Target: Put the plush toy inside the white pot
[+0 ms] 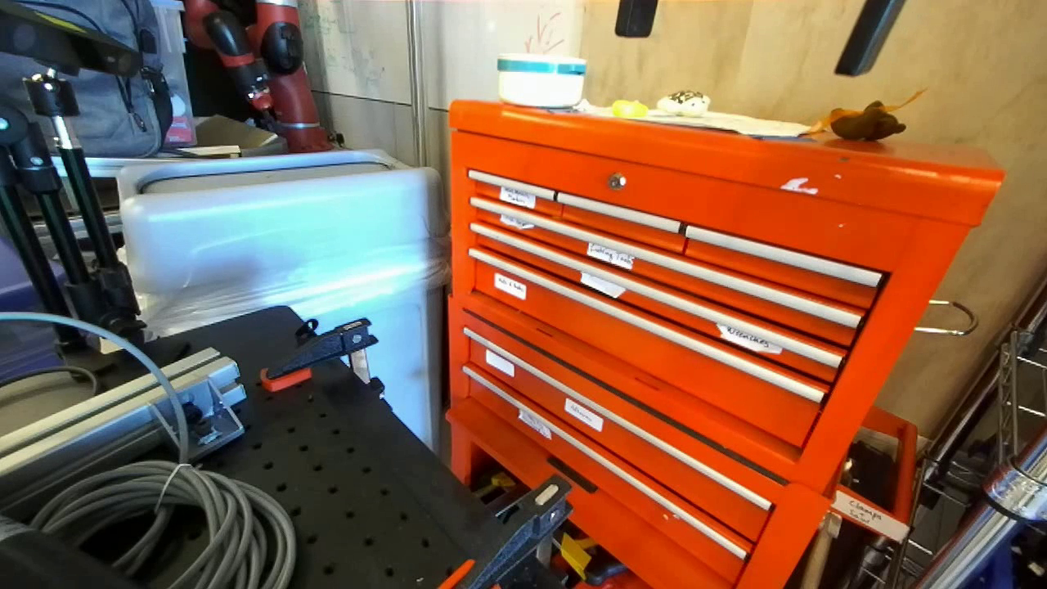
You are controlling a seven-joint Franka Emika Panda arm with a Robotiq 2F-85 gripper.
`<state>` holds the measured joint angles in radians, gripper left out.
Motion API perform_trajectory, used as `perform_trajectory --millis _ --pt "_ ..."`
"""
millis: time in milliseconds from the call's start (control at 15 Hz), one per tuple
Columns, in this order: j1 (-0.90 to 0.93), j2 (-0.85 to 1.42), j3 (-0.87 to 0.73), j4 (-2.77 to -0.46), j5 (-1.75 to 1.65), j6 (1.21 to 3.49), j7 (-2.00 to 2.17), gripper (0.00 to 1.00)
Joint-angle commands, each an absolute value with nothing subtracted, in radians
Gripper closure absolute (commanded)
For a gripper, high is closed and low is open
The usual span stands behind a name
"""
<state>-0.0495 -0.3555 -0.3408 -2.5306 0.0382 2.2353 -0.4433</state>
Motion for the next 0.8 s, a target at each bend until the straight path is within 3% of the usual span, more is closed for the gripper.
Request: perform_trajectory --millis 0,733 --pt "-0.05 -0.263 -0.281 -2.438 0.089 2.272 -0.375 0.0" --pt "-0.066 0.09 -0.14 -2.054 0.058 2.492 -0.022 0.0"
